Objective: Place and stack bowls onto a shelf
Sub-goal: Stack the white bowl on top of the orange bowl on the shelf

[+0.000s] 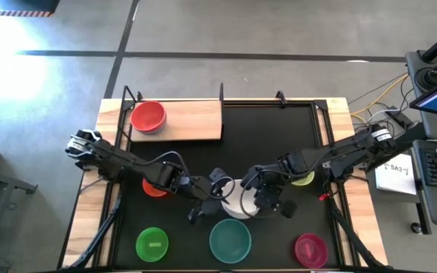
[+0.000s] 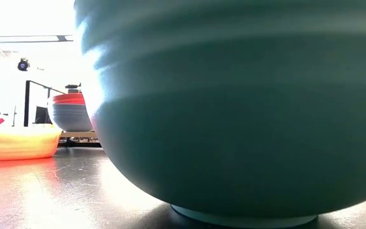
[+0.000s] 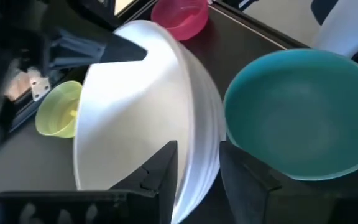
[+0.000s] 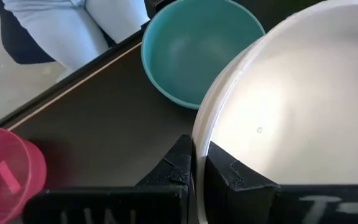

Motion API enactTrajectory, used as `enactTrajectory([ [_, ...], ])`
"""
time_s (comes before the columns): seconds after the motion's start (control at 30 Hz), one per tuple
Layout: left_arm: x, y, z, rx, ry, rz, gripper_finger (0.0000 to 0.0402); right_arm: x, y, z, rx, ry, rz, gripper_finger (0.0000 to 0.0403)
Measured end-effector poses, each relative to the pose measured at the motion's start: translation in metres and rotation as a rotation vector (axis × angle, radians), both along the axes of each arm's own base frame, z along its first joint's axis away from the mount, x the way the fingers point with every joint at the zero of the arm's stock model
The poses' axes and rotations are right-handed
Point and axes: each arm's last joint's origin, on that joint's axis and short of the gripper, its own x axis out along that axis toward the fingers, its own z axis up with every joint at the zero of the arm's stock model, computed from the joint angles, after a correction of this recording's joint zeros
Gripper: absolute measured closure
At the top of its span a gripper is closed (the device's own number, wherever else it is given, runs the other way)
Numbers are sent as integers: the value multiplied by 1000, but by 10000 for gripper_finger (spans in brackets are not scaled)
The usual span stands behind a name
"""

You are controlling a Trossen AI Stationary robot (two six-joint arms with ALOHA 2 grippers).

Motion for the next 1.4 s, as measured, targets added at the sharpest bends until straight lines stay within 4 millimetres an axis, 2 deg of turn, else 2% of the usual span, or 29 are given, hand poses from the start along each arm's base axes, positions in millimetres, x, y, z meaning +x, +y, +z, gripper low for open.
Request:
enactTrajectory([
  [0.27,7,-3,-6,-18,-15,-42,307,1,-3,0,-24,-45,43,394],
  [0.6,9,1,-9,-55,5,-113,386,5,-2,1,-3,-52,9,393],
  [0.7,12,3,-15,-73,26,-134,396,5,-2,1,8,-40,-16,387],
  [0.83,16,5,-19,-87,33,-143,398,6,-4,5,34,-13,-77,356],
  [1.07,23,12,-16,-91,-15,-116,401,8,-4,15,82,19,-171,272],
  [1.23,23,15,-17,-108,0,-118,401,4,-7,24,24,31,-234,221],
  [1.4,23,19,-18,-129,25,-88,401,0,-11,33,-16,73,-294,191],
])
